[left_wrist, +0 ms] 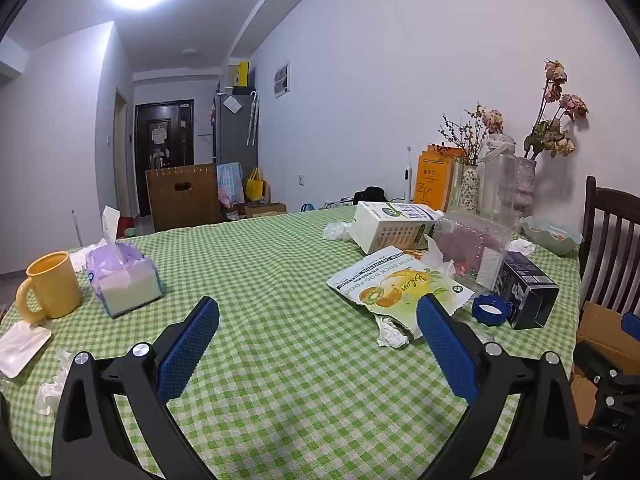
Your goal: Collect trash
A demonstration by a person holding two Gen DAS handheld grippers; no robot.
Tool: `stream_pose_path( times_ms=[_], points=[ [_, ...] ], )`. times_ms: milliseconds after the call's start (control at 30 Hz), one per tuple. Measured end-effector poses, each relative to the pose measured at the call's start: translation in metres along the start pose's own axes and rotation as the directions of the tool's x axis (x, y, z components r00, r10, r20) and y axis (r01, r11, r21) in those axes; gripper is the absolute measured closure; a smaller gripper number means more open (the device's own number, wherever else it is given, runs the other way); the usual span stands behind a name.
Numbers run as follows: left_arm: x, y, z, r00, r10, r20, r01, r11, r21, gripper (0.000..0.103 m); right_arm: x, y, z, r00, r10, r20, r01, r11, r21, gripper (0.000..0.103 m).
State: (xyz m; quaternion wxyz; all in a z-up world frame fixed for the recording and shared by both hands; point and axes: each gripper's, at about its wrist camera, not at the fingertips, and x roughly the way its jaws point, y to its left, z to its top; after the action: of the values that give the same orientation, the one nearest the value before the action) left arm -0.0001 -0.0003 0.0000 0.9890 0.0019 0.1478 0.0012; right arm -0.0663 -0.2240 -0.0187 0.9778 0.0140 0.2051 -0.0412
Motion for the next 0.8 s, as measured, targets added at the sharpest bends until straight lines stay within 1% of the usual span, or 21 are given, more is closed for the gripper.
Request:
stream_pose_path(
  times_ms=[67,100,133,167,267,333,433,800],
  points=[
    [0.000,0.000,0.000,1.000,0.002,0.008,-0.002,1.000,0.008,0.007,-0.004,0.001,0.001,1.000,0.003,0.006,-0.003,1.000,0.012,0.008],
    [-0.001,0.000,0.000,1.000,0.003,0.010,-0.003,1.000,0.009,0.007,-0.005,-0.008,-0.001,1.000,0.020,0.008,-0.020,0.998,0.052,0.008],
    [-0.001,0.000,0.000,1.000,0.003,0.008,-0.003,1.000,0.006,0.007,-0.007,-0.009,-0.002,1.000,0.021,0.011,-0.021,0.998,0.055,0.008],
    [-0.001,-0.001,0.000,1.000,0.003,0.007,-0.003,1.000,0.005,0.007,0.000,-0.012,-0.003,1.000,0.018,-0.004,-0.018,0.997,0.074,0.008],
    [-0.001,-0.001,0.000,1.000,0.001,0.004,-0.001,1.000,0.000,0.007,0.000,-0.017,-0.005,1.000,0.019,-0.002,-0.019,0.998,0.065,0.008],
    [-0.001,-0.001,0.000,1.000,0.002,0.004,-0.002,1.000,0.000,0.007,-0.001,-0.003,0.000,1.000,0.000,-0.005,0.000,1.000,0.030,0.008],
    [-0.001,-0.001,0.000,1.000,0.001,0.004,-0.001,1.000,-0.001,0.007,-0.001,-0.002,-0.001,1.000,0.012,0.001,-0.012,0.999,0.037,0.008],
    [-0.001,-0.001,0.000,1.000,0.001,0.002,-0.001,1.000,-0.003,0.007,-0.004,-0.007,0.002,1.000,0.009,0.005,-0.009,0.999,0.043,0.008]
  ],
)
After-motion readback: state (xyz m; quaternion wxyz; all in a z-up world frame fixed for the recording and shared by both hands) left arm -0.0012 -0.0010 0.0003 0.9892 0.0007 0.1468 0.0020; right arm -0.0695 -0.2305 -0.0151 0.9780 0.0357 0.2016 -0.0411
